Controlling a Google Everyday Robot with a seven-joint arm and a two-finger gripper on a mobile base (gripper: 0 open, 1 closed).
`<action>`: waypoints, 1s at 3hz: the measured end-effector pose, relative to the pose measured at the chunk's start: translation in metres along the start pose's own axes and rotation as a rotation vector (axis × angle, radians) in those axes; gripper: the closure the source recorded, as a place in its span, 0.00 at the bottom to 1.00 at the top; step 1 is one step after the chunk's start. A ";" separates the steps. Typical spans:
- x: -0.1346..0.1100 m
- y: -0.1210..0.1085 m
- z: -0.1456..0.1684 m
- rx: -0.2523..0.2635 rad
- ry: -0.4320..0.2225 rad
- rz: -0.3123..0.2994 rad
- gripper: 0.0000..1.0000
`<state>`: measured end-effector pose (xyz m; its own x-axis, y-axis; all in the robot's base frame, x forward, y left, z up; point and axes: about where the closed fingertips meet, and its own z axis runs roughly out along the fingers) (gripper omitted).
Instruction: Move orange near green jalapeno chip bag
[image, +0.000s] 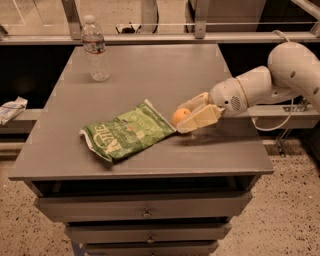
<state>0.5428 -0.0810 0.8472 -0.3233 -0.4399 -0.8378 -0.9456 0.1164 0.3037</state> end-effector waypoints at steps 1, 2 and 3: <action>0.002 0.004 0.002 -0.007 -0.004 -0.001 0.00; -0.004 0.001 -0.026 0.055 -0.018 -0.043 0.00; -0.018 -0.009 -0.087 0.184 -0.052 -0.136 0.00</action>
Offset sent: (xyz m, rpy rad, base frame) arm 0.0020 -0.0346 0.0246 -0.0044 -0.0946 -0.0554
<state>0.5601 -0.1516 0.8992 -0.1894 -0.4166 -0.8892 -0.9697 0.2215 0.1028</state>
